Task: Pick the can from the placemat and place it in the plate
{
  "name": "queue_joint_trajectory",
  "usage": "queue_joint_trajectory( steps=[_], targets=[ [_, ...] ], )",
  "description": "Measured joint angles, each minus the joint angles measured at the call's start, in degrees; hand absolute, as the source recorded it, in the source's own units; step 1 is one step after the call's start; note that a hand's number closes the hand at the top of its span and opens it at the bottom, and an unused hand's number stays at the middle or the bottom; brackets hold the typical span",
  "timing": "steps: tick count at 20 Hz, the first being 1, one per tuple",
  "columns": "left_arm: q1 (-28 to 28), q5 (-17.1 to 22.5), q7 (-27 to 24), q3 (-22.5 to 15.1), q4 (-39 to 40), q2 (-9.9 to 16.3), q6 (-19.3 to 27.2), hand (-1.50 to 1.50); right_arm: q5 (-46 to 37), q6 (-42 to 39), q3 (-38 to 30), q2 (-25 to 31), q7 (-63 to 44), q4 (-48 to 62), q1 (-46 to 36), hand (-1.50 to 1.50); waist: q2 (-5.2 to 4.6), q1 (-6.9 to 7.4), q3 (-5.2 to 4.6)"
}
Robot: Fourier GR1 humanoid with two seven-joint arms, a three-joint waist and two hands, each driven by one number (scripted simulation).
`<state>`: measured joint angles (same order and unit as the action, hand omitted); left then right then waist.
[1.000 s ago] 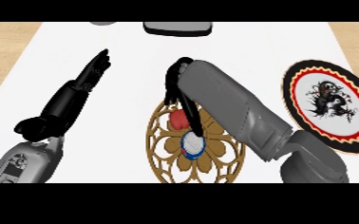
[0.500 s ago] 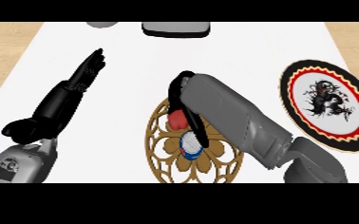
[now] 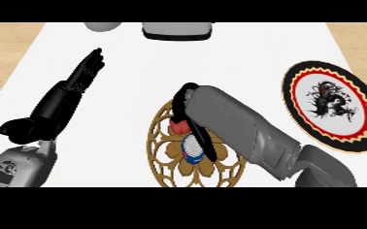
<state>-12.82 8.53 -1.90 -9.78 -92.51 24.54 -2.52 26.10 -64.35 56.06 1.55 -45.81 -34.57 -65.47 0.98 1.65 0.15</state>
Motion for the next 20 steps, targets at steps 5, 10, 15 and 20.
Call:
queue_joint_trajectory(
  steps=[5,10,15,20],
  targets=[
    [0.3,-0.4,0.0,0.8,-0.1,-0.4,-0.3,0.0,-1.9,0.3,0.7,0.2,-0.5,-2.6,1.6,-1.5,0.27,-0.46,0.04],
    [1.2,-1.2,-0.9,0.9,0.0,-0.8,-0.7,0.0,-4.8,-0.6,0.4,1.6,2.5,-7.6,3.2,1.5,0.56,-0.71,0.03],
    [2.5,-2.0,-0.4,0.8,-1.8,-1.3,-0.7,0.0,-9.6,-0.5,-1.2,2.4,6.0,-12.5,5.6,1.5,0.67,-0.92,0.05],
    [1.5,-2.3,0.5,1.6,-0.8,-2.0,-0.6,0.0,-17.2,5.4,-1.9,2.7,7.1,-18.8,8.5,1.5,0.64,-1.9,0.14]
  ],
)
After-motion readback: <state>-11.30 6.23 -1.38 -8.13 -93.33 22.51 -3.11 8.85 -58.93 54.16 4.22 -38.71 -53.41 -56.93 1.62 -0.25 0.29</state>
